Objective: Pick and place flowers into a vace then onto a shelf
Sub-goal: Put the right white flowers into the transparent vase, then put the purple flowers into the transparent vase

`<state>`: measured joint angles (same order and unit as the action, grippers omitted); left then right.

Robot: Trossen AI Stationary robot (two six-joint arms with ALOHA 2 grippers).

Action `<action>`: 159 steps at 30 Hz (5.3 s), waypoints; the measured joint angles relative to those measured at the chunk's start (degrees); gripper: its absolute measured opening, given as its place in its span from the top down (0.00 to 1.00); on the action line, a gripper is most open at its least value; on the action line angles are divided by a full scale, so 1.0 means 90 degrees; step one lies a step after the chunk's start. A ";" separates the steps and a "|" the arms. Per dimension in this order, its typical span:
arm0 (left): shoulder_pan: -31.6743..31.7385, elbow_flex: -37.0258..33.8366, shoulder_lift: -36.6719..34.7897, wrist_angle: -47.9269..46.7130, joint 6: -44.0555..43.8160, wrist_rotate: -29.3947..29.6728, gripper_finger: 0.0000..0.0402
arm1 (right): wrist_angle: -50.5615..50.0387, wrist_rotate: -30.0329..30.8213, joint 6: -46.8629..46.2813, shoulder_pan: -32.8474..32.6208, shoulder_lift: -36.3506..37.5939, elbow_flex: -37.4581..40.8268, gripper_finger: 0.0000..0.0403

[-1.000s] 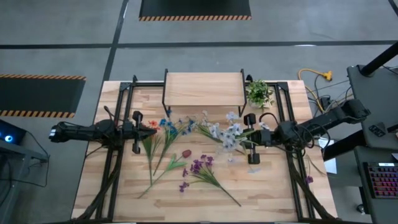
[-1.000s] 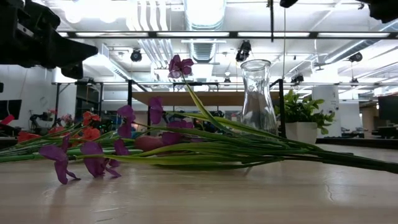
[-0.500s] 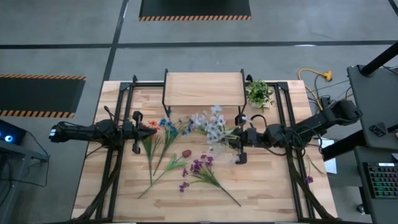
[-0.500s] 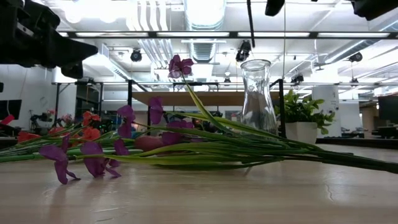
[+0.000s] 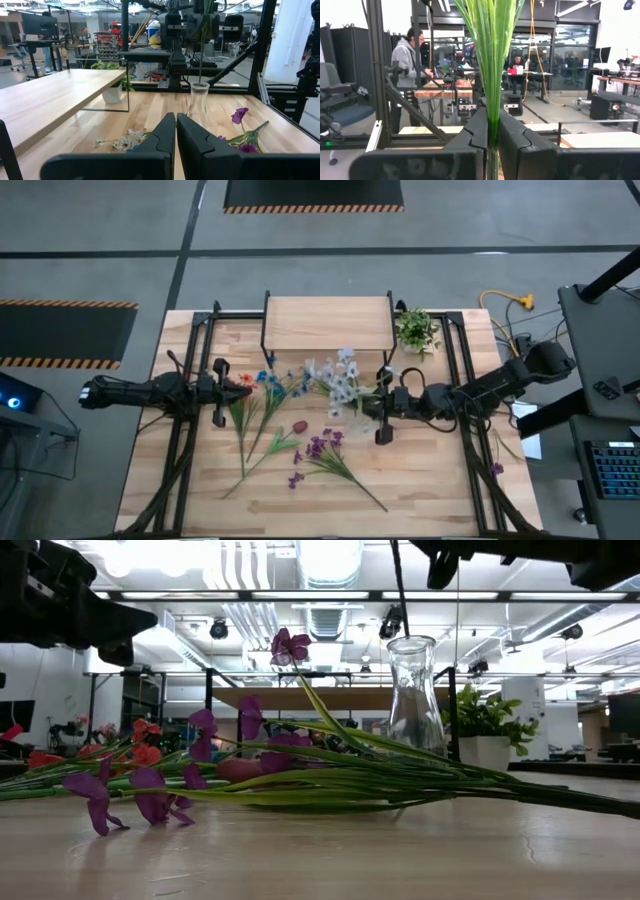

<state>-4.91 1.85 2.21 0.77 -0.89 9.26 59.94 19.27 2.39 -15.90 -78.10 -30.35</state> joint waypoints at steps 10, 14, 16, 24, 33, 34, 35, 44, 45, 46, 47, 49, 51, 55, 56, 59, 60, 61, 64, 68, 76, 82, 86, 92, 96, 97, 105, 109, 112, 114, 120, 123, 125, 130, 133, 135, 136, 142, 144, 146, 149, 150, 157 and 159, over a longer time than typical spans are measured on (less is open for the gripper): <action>0.0000 0.0000 0.0018 -0.0011 0.0001 -0.0001 1.00 | 0.0238 0.0048 -0.0169 -0.0005 -0.0403 0.0024 0.97; 0.0000 0.0000 0.0042 -0.0016 -0.0017 -0.0003 1.00 | 0.0231 0.0359 -0.0415 0.0000 -0.0546 0.0085 0.97; 0.0000 0.0000 0.0042 -0.0016 -0.0019 -0.0001 1.00 | 0.0295 0.0382 -0.0461 0.0000 -0.0608 0.0114 0.97; 0.0000 0.0000 0.0090 -0.0031 -0.0024 -0.0003 1.00 | 0.0689 0.0379 -0.0478 -0.0007 -0.0906 0.0279 0.97; 0.0000 0.0000 0.0086 -0.0043 -0.0027 -0.0003 1.00 | 0.0728 0.0374 -0.0636 -0.0010 -0.1036 0.0405 0.97; 0.0000 0.0000 0.0086 -0.0041 -0.0027 -0.0001 1.00 | 0.0766 0.0374 -0.0663 -0.0010 -0.1083 0.0410 0.97; 0.0000 0.0000 0.0084 -0.0043 -0.0027 -0.0003 1.00 | 0.0802 0.0374 -0.0682 -0.0010 -0.1133 0.0414 0.97; 0.0000 0.0000 0.0081 -0.0046 -0.0027 -0.0003 1.00 | 0.1119 0.0361 -0.0774 -0.0010 -0.1640 0.0435 0.97; 0.0000 0.0000 0.0083 -0.0047 -0.0027 -0.0001 1.00 | 0.1175 0.0359 -0.0775 -0.0010 -0.1677 0.0435 0.97; 0.0000 0.0000 0.0088 -0.0050 -0.0027 -0.0003 1.00 | 0.1231 0.0359 -0.0776 -0.0010 -0.1715 0.0435 0.97; 0.0001 0.0000 0.0091 -0.0050 -0.0027 -0.0002 1.00 | 0.1284 0.0359 -0.0776 -0.0010 -0.1751 0.0435 0.97; 0.0000 0.0000 0.0091 -0.0050 -0.0027 -0.0002 1.00 | 0.1275 0.0359 -0.0775 -0.0010 -0.1768 0.0435 0.97; 0.0002 0.0000 0.0082 -0.0050 -0.0027 -0.0002 1.00 | 0.1263 0.0359 -0.0775 -0.0010 -0.1764 0.0437 0.97; 0.0000 0.0000 0.0083 -0.0055 -0.0027 -0.0003 1.00 | 0.1236 0.0359 -0.0823 -0.0010 -0.1749 0.0479 0.97; 0.0002 0.0000 0.0083 -0.0057 -0.0027 -0.0003 1.00 | 0.1236 0.0359 -0.0828 -0.0010 -0.1749 0.0486 0.97; 0.0002 0.0000 0.0085 -0.0062 -0.0027 -0.0003 1.00 | 0.1229 0.0359 -0.0826 -0.0010 -0.1749 0.0508 0.97; 0.0000 0.0000 0.0079 -0.0060 -0.0027 -0.0003 1.00 | 0.1229 0.0359 -0.0826 -0.0010 -0.1749 0.0517 0.97; 0.0001 0.0000 0.0082 -0.0047 -0.0027 -0.0001 1.00 | 0.1222 0.0359 -0.0826 -0.0010 -0.1744 0.0520 0.97; 0.0002 0.0000 0.0093 -0.0055 -0.0027 -0.0003 1.00 | 0.1219 0.0359 -0.0826 -0.0010 -0.1705 0.0536 0.97; 0.0002 0.0000 0.0086 -0.0055 -0.0027 -0.0001 1.00 | 0.1207 0.0357 -0.0826 -0.0010 -0.1681 0.0602 0.97; 0.0002 0.0000 0.0127 -0.0053 -0.0026 -0.0001 1.00 | 0.1170 0.0304 -0.0892 -0.0036 -0.1453 0.0718 0.93; 0.0001 0.0000 0.0125 -0.0050 -0.0025 -0.0001 1.00 | 0.1068 0.0284 -0.0891 -0.0080 -0.1429 0.0729 0.82; 0.0001 0.0000 0.0125 -0.0048 -0.0027 -0.0003 1.00 | 0.1037 0.0284 -0.0891 -0.0080 -0.1407 0.0729 0.76; 0.0002 0.0000 0.0139 -0.0048 -0.0027 -0.0003 1.00 | 0.1023 0.0293 -0.0862 -0.0078 -0.1364 0.0731 0.68; 0.0001 0.0000 0.0154 -0.0051 -0.0024 -0.0001 1.00 | 0.0867 0.0304 -0.0869 -0.0080 -0.1209 0.0760 0.64; 0.0002 0.0000 0.0154 -0.0045 -0.0024 -0.0001 1.00 | 0.0760 0.0306 -0.0872 -0.0080 -0.1139 0.0763 0.63; 0.0002 0.0000 0.0162 -0.0052 -0.0022 -0.0001 1.00 | -0.0830 0.0308 -0.1258 -0.0086 -0.0053 0.0760 0.58; 0.0002 0.0000 0.0154 -0.0045 -0.0022 -0.0001 1.00 | -0.1659 0.0313 -0.1345 -0.0229 0.0537 0.0743 0.54; 0.0002 0.0000 0.0154 -0.0043 -0.0022 -0.0001 1.00 | -0.2022 0.0313 -0.1384 -0.0402 0.0951 0.0721 0.51; 0.0000 0.0000 0.0166 -0.0040 -0.0022 -0.0001 1.00 | -0.2185 0.0313 -0.1392 -0.0515 0.1211 0.0719 0.49; 0.0001 0.0000 0.0154 -0.0042 -0.0019 -0.0001 1.00 | -0.2856 0.0313 -0.1392 -0.0973 0.1809 0.0719 0.47; 0.0002 0.0000 0.0156 -0.0043 -0.0020 -0.0001 1.00 | -0.2985 0.0313 -0.1392 -0.1304 0.1900 0.0665 0.48; 0.0002 0.0000 0.0155 -0.0041 -0.0019 0.0000 1.00 | -0.3070 0.0313 -0.1392 -0.1558 0.1889 0.0523 0.48; 0.0002 0.0000 0.0162 -0.0037 -0.0022 -0.0001 1.00 | -0.3922 0.0413 -0.1394 -0.2078 0.1623 -0.0193 0.48; 0.0002 0.0000 0.0156 -0.0045 -0.0022 -0.0001 1.00 | -0.4719 0.0753 -0.1569 -0.2297 0.1330 -0.0780 0.48; 0.0000 0.0000 0.0154 -0.0043 -0.0022 -0.0001 1.00 | -0.5422 0.0911 -0.1841 -0.2395 0.1092 -0.1172 0.48; 0.0002 0.0000 0.0154 -0.0043 -0.0024 -0.0001 1.00 | -0.5774 0.0941 -0.2041 -0.2433 0.0956 -0.1363 0.48; 0.0002 0.0000 0.0166 -0.0039 -0.0022 -0.0001 1.00 | -0.7354 0.1026 -0.3298 -0.2586 0.0085 -0.2317 0.48; 0.0002 0.0000 0.0163 -0.0041 -0.0024 -0.0001 1.00 | -0.7802 0.1032 -0.3660 -0.2628 -0.0201 -0.2595 0.48; 0.0001 0.0000 0.0163 -0.0042 -0.0024 -0.0002 1.00 | -0.8184 0.1035 -0.4044 -0.2667 -0.0482 -0.2877 0.48; 0.0001 0.0000 0.0154 -0.0041 -0.0024 -0.0003 1.00 | -0.8708 0.1044 -0.4621 -0.2728 -0.0908 -0.3254 0.48; 0.0001 0.0000 0.0155 -0.0040 -0.0025 -0.0003 1.00 | -0.8902 0.1044 -0.4806 -0.2749 -0.1068 -0.3368 0.48; 0.0000 0.0000 0.0154 -0.0046 -0.0027 -0.0003 1.00 | -0.9646 0.1046 -0.5974 -0.2878 -0.2156 -0.4016 0.48; 0.0002 0.0000 0.0156 -0.0042 -0.0027 -0.0004 1.00 | -0.9641 0.1027 -0.6125 -0.2908 -0.2450 -0.4146 0.48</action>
<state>-4.89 1.85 3.62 0.39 -1.13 9.23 -26.83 28.51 -52.73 -42.07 -100.16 -67.66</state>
